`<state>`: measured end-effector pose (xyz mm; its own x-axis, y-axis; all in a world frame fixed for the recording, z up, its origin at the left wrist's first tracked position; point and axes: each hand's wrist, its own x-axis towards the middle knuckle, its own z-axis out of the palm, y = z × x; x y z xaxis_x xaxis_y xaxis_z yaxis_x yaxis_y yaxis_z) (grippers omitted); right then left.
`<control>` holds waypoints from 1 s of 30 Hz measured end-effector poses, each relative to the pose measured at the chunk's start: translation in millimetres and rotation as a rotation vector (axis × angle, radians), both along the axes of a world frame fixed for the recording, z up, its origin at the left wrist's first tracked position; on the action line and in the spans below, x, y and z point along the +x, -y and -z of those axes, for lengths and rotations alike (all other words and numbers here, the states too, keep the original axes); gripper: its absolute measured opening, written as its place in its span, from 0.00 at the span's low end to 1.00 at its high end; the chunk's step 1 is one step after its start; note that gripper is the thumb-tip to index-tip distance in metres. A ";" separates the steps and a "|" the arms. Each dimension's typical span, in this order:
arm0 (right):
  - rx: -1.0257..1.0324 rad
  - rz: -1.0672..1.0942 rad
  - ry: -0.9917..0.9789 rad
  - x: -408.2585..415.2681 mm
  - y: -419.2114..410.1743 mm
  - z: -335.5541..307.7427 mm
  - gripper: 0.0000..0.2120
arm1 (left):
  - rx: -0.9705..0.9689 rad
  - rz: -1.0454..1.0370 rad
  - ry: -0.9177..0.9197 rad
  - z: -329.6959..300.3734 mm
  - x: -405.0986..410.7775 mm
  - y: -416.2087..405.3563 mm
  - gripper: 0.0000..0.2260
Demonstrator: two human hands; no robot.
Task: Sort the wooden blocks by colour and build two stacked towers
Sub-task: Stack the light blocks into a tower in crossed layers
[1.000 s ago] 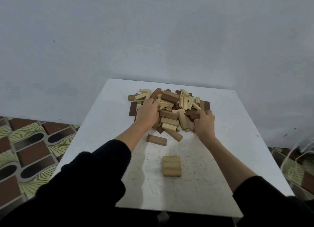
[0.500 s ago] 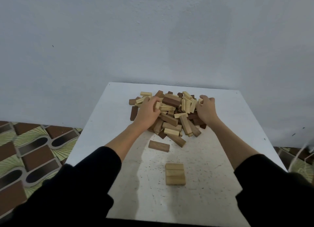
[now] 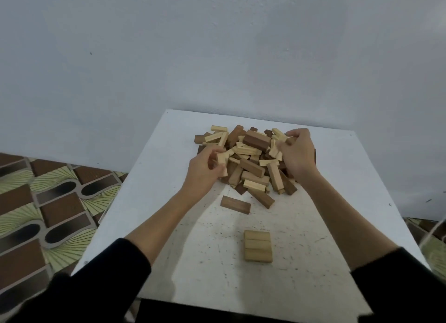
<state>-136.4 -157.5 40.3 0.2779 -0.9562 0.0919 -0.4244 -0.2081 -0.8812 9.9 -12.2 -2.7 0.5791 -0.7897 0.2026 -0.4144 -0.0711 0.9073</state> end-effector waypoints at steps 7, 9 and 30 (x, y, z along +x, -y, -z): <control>0.156 -0.405 -0.256 25.9 -108.7 29.1 0.04 | 0.150 -0.022 0.038 28.7 10.6 -60.1 0.11; 0.146 -0.434 -0.251 41.7 -128.6 47.3 0.04 | 0.182 -0.034 0.090 34.6 15.2 -76.3 0.10; -0.176 -0.451 -0.540 53.3 -153.1 82.9 0.18 | 0.369 0.205 0.176 48.3 19.1 -109.6 0.34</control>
